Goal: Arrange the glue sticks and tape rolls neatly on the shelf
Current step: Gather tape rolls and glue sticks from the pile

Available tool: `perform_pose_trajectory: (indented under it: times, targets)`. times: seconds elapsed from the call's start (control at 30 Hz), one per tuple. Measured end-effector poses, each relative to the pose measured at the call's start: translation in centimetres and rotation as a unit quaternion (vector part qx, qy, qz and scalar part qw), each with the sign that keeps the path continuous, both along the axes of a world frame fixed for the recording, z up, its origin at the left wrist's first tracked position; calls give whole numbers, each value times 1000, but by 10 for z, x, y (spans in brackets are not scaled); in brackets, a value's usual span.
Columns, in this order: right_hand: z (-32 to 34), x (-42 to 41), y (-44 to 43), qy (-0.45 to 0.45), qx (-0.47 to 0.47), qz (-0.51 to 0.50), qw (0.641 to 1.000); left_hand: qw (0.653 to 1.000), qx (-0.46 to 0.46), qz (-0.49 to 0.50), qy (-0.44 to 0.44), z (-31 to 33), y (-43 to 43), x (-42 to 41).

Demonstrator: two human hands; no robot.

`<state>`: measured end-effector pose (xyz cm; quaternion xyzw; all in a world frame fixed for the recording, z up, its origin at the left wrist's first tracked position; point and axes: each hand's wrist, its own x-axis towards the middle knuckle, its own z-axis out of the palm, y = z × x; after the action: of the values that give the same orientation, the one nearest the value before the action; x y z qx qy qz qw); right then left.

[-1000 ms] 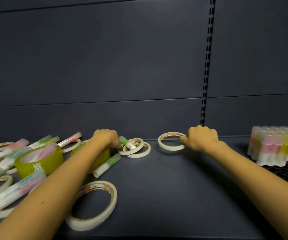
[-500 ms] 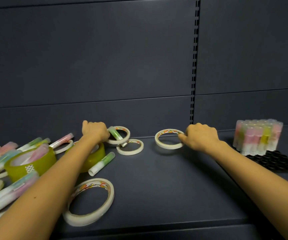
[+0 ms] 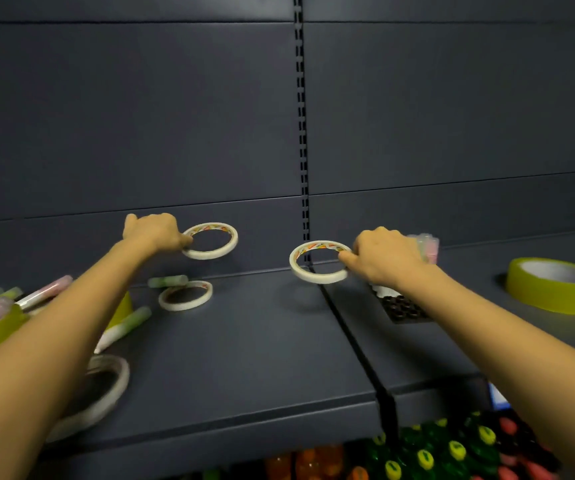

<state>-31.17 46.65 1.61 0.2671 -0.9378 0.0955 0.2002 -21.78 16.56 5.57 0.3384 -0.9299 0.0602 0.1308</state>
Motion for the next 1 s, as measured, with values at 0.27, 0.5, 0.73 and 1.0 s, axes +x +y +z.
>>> perform_pose_trajectory:
  times: [0.27,0.5,0.73,1.0]
  targets:
    - [8,-14,131,9,1,-48,999,993,14,-111,26,3,144,-27]
    - [3,-29,262,0,1,-94,996,976,33,-208,58,-9,286,-49]
    - [-3,-53,378,-20,13,-164,986,954,53,-293,39,-15,406,-98]
    - [-9,-101,496,-26,7,-253,967,934,46,-355,-9,-32,513,-183]
